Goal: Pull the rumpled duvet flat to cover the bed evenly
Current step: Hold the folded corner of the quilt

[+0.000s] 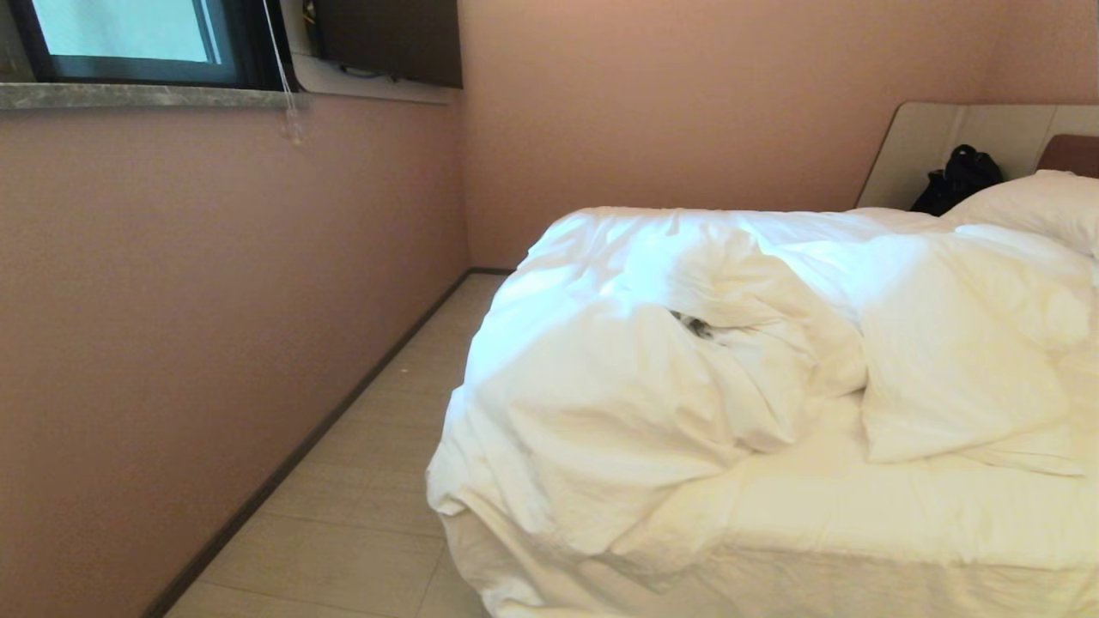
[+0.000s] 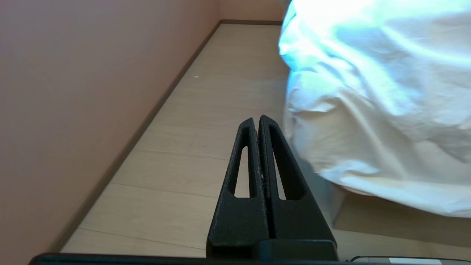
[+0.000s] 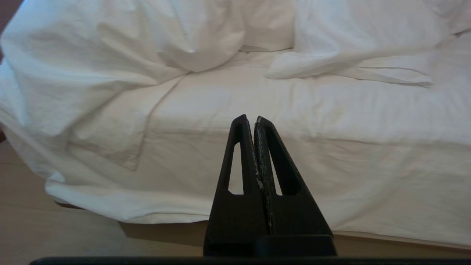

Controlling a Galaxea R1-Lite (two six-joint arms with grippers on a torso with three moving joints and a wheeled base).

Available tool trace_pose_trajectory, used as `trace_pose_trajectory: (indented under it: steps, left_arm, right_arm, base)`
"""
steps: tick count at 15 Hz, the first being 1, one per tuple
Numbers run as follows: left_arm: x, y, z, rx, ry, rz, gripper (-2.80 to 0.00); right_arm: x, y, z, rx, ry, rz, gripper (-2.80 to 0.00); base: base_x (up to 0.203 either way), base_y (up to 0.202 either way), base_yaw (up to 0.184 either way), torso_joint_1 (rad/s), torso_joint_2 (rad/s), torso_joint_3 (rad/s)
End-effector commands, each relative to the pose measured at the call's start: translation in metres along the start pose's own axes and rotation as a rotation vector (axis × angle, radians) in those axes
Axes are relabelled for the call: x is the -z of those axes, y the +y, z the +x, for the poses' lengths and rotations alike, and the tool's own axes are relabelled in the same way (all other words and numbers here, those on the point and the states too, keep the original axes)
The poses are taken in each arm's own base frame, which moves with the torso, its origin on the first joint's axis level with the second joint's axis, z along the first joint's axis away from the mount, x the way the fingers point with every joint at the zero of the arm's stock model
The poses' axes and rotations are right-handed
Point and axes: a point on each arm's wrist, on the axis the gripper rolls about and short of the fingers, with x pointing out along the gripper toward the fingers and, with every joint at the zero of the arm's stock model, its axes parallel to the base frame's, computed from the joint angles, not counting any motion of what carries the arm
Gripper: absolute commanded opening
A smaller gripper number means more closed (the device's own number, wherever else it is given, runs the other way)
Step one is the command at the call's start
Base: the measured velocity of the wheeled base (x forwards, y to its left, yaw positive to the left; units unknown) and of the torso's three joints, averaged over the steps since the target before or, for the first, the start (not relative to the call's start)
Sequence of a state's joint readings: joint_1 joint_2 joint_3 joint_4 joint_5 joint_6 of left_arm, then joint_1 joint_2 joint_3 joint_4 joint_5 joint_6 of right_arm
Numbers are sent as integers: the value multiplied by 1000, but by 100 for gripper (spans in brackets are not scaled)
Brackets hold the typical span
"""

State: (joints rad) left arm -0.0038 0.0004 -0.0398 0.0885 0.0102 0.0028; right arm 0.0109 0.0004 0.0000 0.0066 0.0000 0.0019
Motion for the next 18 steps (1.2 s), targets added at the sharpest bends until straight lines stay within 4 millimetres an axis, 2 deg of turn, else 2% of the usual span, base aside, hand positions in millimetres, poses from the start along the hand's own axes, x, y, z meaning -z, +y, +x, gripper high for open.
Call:
trace_pose_trajectory:
  steps: [1,18]
  left_arm:
    - [0,0,0,-1,1,0,-280]
    - [0,0,0,0,1,0,-280]
  right_arm:
    - [0,0,0,0,2,0,-280]
    - [0,0,0,0,2,0,-280]
  base:
    - [0,-188,-2,5,0,2]
    - [0,-192,0,3,2,3]
